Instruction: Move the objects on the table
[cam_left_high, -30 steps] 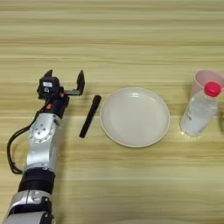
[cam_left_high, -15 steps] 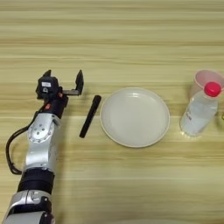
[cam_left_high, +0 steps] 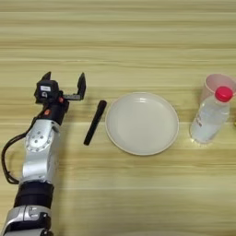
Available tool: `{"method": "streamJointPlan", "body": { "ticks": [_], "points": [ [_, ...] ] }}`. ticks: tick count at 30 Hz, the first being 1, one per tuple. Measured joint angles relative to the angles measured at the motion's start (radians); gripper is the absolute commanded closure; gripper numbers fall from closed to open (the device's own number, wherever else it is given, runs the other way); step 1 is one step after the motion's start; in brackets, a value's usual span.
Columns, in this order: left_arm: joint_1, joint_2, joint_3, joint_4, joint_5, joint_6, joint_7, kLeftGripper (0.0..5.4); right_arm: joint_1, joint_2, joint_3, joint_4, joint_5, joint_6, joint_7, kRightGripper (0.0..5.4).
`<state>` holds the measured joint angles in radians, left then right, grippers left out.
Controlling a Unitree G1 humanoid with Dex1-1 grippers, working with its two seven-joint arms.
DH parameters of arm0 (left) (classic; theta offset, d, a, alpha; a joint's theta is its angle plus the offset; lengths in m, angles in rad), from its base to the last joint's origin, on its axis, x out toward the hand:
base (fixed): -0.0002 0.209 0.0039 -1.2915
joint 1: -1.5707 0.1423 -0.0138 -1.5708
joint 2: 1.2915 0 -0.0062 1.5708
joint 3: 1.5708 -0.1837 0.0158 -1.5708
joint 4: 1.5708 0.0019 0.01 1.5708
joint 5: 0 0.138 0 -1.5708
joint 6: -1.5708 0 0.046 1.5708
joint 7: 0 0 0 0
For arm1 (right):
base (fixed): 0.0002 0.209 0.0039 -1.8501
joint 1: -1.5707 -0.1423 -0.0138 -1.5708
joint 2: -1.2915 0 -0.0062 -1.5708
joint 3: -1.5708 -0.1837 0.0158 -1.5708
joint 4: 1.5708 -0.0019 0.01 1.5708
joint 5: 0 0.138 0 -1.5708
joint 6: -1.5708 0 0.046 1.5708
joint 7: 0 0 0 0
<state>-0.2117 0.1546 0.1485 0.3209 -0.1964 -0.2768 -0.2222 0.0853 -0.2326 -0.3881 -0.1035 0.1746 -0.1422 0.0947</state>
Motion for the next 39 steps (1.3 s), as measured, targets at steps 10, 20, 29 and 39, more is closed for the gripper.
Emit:
{"method": "streamJointPlan", "body": {
  "ticks": [10,20,29,39],
  "points": [
    [0.128,0.04,-0.015,-0.175,-0.001,0.126,-0.029,0.0,0.033,0.006,-0.007,-0.129,0.002,0.025,-0.037,0.02],
    [0.213,0.075,-0.012,-0.301,-0.005,0.233,-0.051,0.0,0.037,0.002,-0.003,-0.141,-0.027,0.068,-0.047,0.02],
    [0.284,0.098,-0.018,-0.332,0.006,0.251,-0.074,0.0,0.031,0.0,0.006,-0.111,-0.028,0.09,-0.044,0.02],
    [0.378,0.134,-0.05,-0.39,0.033,0.253,-0.136,0.0,0.023,-0.001,-0.003,-0.095,-0.014,0.091,-0.043,0.02]
  ]
}}
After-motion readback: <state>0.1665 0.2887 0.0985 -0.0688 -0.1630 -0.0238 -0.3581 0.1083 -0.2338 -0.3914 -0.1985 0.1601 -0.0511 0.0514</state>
